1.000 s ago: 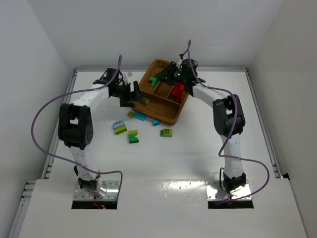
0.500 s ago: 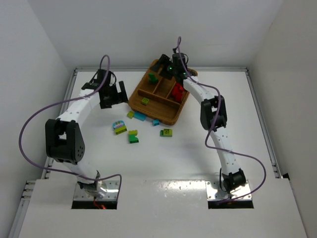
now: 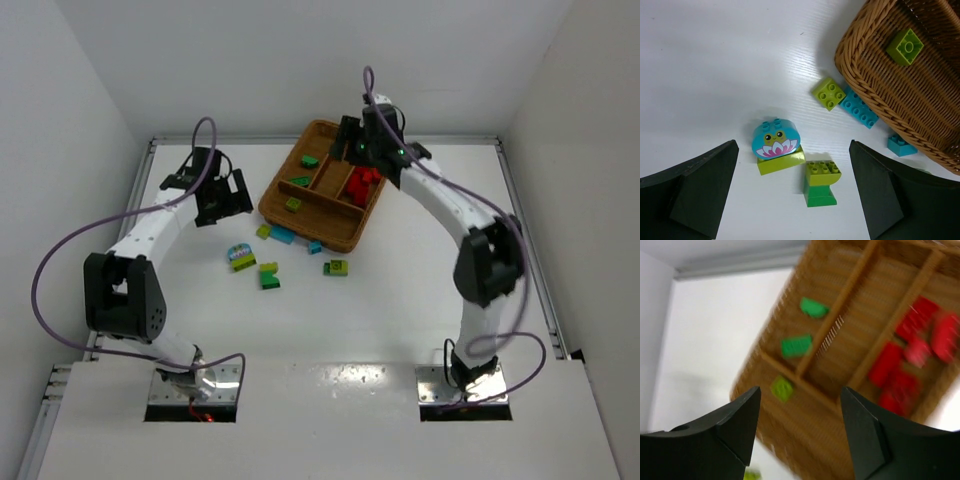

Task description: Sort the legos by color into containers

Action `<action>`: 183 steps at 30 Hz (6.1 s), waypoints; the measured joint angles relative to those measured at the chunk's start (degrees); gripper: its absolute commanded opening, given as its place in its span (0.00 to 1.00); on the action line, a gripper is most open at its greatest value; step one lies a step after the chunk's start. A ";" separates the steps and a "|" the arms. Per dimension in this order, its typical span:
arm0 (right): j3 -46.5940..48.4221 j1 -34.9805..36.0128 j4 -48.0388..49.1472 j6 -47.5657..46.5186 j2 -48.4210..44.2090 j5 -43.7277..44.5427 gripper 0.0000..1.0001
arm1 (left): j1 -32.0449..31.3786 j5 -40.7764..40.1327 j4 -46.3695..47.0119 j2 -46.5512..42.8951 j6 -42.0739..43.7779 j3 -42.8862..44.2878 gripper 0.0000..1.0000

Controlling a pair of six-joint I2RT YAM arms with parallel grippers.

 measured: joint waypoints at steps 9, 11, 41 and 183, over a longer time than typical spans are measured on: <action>-42.40 15.04 -2.36 -4.48 -31.93 12.24 0.63 | 0.00 1.25 1.01 -3.04 -0.83 -2.38 1.00; -46.25 17.16 -4.74 -5.07 -31.98 12.28 0.63 | -0.02 1.03 1.05 -3.04 -0.92 -2.67 1.00; -27.63 23.87 0.79 4.50 1.38 19.93 0.66 | -0.33 -2.82 0.37 -5.51 -0.50 -4.48 1.00; 6.19 14.99 -4.35 -15.67 8.81 19.67 0.29 | 6.91 -9.29 -2.05 -9.99 -6.47 -9.77 1.00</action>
